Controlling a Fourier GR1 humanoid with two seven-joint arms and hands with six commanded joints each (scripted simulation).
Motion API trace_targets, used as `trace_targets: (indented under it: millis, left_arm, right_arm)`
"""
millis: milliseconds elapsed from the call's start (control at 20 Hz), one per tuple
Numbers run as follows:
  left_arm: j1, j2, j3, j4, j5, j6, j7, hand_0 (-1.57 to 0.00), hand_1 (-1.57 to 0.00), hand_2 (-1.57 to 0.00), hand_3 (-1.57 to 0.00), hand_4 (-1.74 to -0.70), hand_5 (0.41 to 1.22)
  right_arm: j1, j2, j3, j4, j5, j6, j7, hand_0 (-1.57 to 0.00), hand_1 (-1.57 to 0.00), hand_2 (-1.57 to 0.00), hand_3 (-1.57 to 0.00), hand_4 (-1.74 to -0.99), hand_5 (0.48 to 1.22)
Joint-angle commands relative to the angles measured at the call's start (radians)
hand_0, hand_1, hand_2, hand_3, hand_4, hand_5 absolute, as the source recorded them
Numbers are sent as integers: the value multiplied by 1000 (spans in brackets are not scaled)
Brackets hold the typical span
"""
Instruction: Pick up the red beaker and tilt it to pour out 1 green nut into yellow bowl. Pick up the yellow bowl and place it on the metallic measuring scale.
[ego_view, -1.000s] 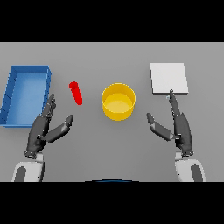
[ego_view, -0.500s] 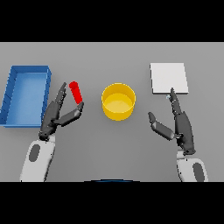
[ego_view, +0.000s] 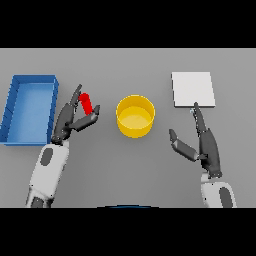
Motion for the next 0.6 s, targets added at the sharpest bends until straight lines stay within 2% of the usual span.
trace_targets:
  millis: [0,200,400,550]
  left_arm:
    - [-12,5,6,13,3,-3,-6,1,1,1,1,-1297,690]
    - [-89,-5,17,83,0,6,12,1,1,1,1,-1289,683]
    - [-109,-10,36,140,21,-12,-57,1,1,1,1,-1320,692]
    - [-144,-22,59,190,34,2,-82,1,1,0,1,-1348,704]
  right_arm:
    - [-3,-3,-3,-3,3,-4,2,1,1,1,1,-1271,646]
    - [-10,-8,-16,11,-18,6,5,1,1,1,1,-1268,641]
    - [-3,-14,-13,0,-9,4,12,1,1,1,1,-1264,640]
    - [-12,-11,-12,-2,-6,1,16,1,1,1,1,-1261,641]
